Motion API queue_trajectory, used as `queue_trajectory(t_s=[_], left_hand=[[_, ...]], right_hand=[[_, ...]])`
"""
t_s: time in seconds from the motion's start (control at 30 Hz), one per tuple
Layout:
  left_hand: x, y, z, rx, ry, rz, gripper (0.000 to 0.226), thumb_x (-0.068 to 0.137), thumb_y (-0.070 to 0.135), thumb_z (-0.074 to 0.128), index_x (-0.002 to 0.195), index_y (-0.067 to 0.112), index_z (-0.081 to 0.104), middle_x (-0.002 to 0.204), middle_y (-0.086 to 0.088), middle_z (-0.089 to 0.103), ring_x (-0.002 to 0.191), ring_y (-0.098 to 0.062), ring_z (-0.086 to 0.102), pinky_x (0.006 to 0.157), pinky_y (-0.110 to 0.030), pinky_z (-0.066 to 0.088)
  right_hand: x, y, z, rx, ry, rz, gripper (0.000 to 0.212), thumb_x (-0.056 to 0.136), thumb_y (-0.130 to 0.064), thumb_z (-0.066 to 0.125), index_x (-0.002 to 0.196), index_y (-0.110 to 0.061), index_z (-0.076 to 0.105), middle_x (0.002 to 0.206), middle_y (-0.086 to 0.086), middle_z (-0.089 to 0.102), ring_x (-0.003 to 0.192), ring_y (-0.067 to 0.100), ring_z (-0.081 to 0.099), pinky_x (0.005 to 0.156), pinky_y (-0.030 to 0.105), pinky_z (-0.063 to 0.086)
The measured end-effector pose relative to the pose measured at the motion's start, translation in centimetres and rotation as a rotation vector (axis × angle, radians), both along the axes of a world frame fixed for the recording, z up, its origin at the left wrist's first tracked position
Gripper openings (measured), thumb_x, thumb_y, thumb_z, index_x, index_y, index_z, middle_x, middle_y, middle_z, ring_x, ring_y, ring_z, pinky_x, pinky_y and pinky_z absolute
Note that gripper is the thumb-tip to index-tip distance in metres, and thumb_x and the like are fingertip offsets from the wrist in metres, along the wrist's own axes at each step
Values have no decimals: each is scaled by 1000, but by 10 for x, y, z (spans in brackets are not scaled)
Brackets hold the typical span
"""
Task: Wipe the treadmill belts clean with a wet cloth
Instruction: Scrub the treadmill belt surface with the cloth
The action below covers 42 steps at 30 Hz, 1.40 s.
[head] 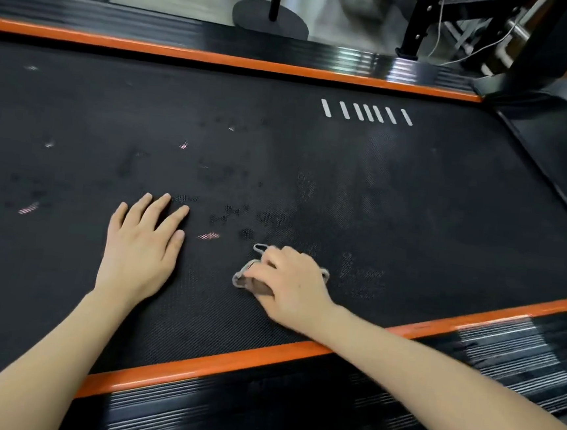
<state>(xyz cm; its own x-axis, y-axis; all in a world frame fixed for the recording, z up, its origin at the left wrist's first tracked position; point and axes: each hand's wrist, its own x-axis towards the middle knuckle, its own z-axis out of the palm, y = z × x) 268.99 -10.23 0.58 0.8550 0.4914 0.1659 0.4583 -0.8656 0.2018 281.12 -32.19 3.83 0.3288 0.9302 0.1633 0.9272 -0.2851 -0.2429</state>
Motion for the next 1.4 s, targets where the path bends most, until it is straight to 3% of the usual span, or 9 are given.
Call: queue_trajectory(t_s=[0.1,0.23,0.4,0.5,0.63,0.8,1.07,1.27,1.4], left_hand=[[0,1,0,-3,0,2,53,95,40,23,132,19,55,140,-13,48,134,-35,36,110,-50,19],[4,-1,0,-2,31,21,53,94,40,23,131,19,55,140,-14,48,134,-35,35,110,-51,19],[2,-3,3,-1,72,20,54,94,40,24,133,18,52,141,-14,46,134,-36,34,111,-52,20],[2,-2,7,-38,42,30,55,94,42,23,133,18,53,141,-13,47,135,-35,35,112,-51,19],[8,19,11,-2,18,51,54,94,40,24,131,15,55,138,-14,50,133,-36,37,111,-52,20],[23,56,4,16,76,122,57,94,41,20,137,17,48,145,-13,42,138,-36,28,114,-53,13],[22,59,-1,-10,42,121,56,94,38,19,139,19,45,146,-11,40,139,-35,28,115,-49,14],[22,59,-1,-25,24,113,56,93,37,19,138,19,47,146,-11,41,139,-34,27,115,-50,15],[22,59,-1,-26,17,113,56,92,36,19,138,19,47,146,-10,41,139,-34,28,115,-49,14]], right_hand=[[68,10,-2,6,-160,-279,15,82,-35,64,90,-22,69,84,7,57,73,33,57,55,38,49],[106,22,-2,32,-144,-671,18,87,-28,61,96,-14,67,91,11,58,79,36,56,57,35,37],[-8,5,-3,-9,-58,-107,17,73,-30,62,86,-20,65,83,6,55,70,28,52,54,32,33],[-4,4,-5,20,-9,116,17,69,-26,71,85,-21,67,79,2,54,67,22,50,53,27,29],[58,65,-9,79,-106,-67,11,70,-24,71,80,-20,68,77,4,56,66,28,55,51,30,40],[82,123,-10,94,-107,-288,16,82,-33,65,80,-18,64,80,5,56,70,29,54,54,30,34],[-4,70,-6,65,57,249,21,75,-37,71,77,-18,63,75,1,56,66,23,51,52,29,32],[72,172,-5,68,-88,-193,28,87,-45,60,79,-18,62,78,2,59,76,28,57,58,32,34],[26,134,-7,179,-67,-57,23,79,-35,68,70,-16,58,71,3,54,65,28,52,51,33,37]])
